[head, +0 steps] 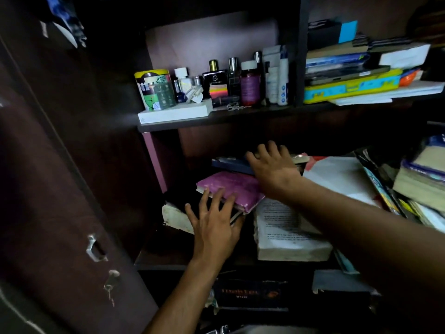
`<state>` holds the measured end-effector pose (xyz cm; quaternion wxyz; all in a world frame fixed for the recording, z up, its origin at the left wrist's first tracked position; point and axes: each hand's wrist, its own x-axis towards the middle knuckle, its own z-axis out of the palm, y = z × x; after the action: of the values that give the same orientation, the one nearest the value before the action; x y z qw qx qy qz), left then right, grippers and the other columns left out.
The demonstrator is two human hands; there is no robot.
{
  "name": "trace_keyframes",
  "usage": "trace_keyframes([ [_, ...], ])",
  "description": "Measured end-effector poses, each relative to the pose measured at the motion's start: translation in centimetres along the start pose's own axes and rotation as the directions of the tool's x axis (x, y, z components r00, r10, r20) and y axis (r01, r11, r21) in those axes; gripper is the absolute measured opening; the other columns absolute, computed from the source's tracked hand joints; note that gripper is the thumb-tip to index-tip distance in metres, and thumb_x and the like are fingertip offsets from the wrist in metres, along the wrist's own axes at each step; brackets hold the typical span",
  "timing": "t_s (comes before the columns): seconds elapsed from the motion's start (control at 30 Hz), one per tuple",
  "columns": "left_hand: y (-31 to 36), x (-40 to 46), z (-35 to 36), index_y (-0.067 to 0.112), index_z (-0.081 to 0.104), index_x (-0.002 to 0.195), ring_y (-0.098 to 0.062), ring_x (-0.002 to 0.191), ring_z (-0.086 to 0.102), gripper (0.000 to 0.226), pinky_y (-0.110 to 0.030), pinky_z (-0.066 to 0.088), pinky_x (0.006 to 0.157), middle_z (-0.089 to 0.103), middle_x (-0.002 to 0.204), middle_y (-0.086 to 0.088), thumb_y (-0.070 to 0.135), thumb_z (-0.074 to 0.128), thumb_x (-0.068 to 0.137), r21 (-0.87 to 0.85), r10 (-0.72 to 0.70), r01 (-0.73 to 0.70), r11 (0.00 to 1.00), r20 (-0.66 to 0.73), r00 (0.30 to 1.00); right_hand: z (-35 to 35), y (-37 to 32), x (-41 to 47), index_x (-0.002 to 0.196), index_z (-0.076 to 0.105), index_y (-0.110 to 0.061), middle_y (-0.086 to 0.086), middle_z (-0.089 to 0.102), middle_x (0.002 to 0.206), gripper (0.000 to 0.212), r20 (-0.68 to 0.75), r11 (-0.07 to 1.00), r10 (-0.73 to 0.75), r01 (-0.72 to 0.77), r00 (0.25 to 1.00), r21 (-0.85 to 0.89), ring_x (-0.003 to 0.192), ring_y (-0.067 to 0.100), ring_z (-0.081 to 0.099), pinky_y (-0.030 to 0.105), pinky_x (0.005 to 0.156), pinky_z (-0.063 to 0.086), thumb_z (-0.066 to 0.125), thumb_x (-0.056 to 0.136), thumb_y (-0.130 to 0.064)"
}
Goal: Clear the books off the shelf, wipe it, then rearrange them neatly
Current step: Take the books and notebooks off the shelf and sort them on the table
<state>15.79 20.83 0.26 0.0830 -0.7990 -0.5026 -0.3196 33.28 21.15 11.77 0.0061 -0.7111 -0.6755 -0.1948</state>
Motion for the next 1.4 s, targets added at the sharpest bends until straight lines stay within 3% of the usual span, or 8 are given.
trace_keyframes([
  [0.1, 0.0, -0.3, 0.2, 0.036, 0.052, 0.139, -0.030, 0.148, 0.033, 0.060, -0.075, 0.020, 0.111, 0.049, 0.150, 0.005, 0.049, 0.073, 0.084, -0.018, -0.002, 0.002, 1.000, 0.007, 1.000, 1.8, 0.8, 1.2, 0.159, 0.010, -0.024, 0.023, 0.017, 0.161, 0.065, 0.135, 0.981, 0.041, -0.014, 0.990, -0.195, 0.145, 0.051, 0.022, 0.065, 0.112, 0.028, 0.044, 0.104, -0.033],
  [0.27, -0.2, -0.4, 0.9, 0.034, 0.056, 0.134, -0.031, 0.142, 0.042, 0.062, -0.075, 0.026, 0.109, 0.054, 0.145, 0.004, 0.044, 0.080, 0.078, -0.006, 0.022, -0.022, 1.000, -0.060, 0.998, 3.7, 1.3, 2.3, 0.157, 0.015, -0.029, 0.020, 0.034, 0.150, 0.053, 0.095, 0.977, 0.011, 0.009, 0.995, -0.213, 0.125, 0.046, 0.050, 0.059, 0.098, 0.045, 0.033, 0.107, -0.024],
  [0.63, -0.4, -0.5, 0.2, 0.036, 0.055, 0.125, -0.030, 0.139, 0.038, 0.040, -0.073, 0.031, 0.108, 0.055, 0.135, 0.003, 0.046, 0.058, 0.087, -0.034, 0.046, -0.050, 0.998, -0.109, 0.993, -1.6, 2.0, 1.3, 0.154, 0.029, -0.037, 0.006, 0.046, 0.144, 0.055, 0.051, 0.994, -0.105, 0.104, 0.993, 0.017, 0.119, 0.037, 0.060, 0.047, 0.089, 0.050, 0.044, 0.103, -0.024],
  [0.8, -2.9, -1.1, -4.4, 0.031, 0.058, 0.130, -0.025, 0.132, 0.045, 0.041, -0.051, 0.045, 0.106, 0.058, 0.135, 0.005, 0.045, 0.047, 0.093, -0.063, 0.033, -0.041, 0.997, -0.133, 0.991, -5.5, -0.2, -3.8, 0.154, 0.026, -0.036, 0.008, 0.046, 0.135, 0.058, -0.112, 0.943, -0.334, 0.332, 0.936, -0.034, 0.108, 0.038, 0.061, 0.048, 0.084, 0.048, 0.045, 0.101, -0.023],
  [0.97, -6.0, -5.7, -8.5, 0.035, 0.055, 0.140, -0.007, 0.123, 0.046, 0.044, -0.028, 0.039, 0.106, 0.047, 0.144, 0.019, 0.042, 0.050, 0.097, -0.175, -0.081, 0.063, 0.983, -0.102, 0.992, -5.9, -3.0, -11.0, 0.158, 0.004, -0.031, 0.015, 0.035, 0.142, 0.077, -0.173, 0.880, -0.469, 0.475, 0.866, -0.006, 0.113, 0.042, 0.054, 0.052, 0.088, 0.046, 0.049, 0.097, -0.017],
  [1.07, -6.3, -8.9, -9.2, 0.040, 0.054, 0.137, 0.004, 0.137, 0.038, 0.047, -0.027, 0.037, 0.112, 0.037, 0.147, 0.024, 0.018, 0.065, 0.098, -0.422, -0.142, 0.103, 0.901, -0.061, 0.988, -3.4, -3.4, -14.1, 0.158, -0.002, -0.032, 0.019, 0.026, 0.153, 0.087, -0.192, 0.880, -0.462, 0.475, 0.866, 0.027, 0.124, 0.045, 0.043, 0.058, 0.095, 0.042, 0.057, 0.095, -0.019],
  [1.2, -3.4, -9.9, -9.9, 0.049, 0.055, 0.125, -0.006, 0.136, 0.042, 0.057, -0.013, 0.035, 0.106, 0.041, 0.145, 0.004, 0.000, 0.059, 0.095, -0.649, -0.379, 0.314, 0.693, 0.042, 0.924, -0.8, -2.8, -16.0, 0.158, 0.004, -0.033, 0.014, 0.034, 0.157, 0.100, -0.218, 0.902, -0.401, 0.425, 0.890, 0.073, 0.134, 0.045, 0.042, 0.064, 0.104, 0.041, 0.068, 0.084, -0.014],
  [1.4, 3.9, -10.7, -10.8, 0.027, 0.051, 0.134, -0.017, 0.111, 0.056, 0.045, -0.007, 0.043, 0.077, 0.040, 0.141, 0.000, 0.015, 0.068, 0.094, -0.818, -0.700, 0.369, 0.441, -0.056, 0.712, -0.6, -2.4, -16.8, 0.154, 0.031, -0.024, 0.005, 0.049, 0.152, 0.084, -0.194, 0.955, -0.221, 0.252, 0.956, 0.154, 0.131, 0.035, 0.053, 0.057, 0.104, 0.046, 0.074, 0.082, -0.030],
])
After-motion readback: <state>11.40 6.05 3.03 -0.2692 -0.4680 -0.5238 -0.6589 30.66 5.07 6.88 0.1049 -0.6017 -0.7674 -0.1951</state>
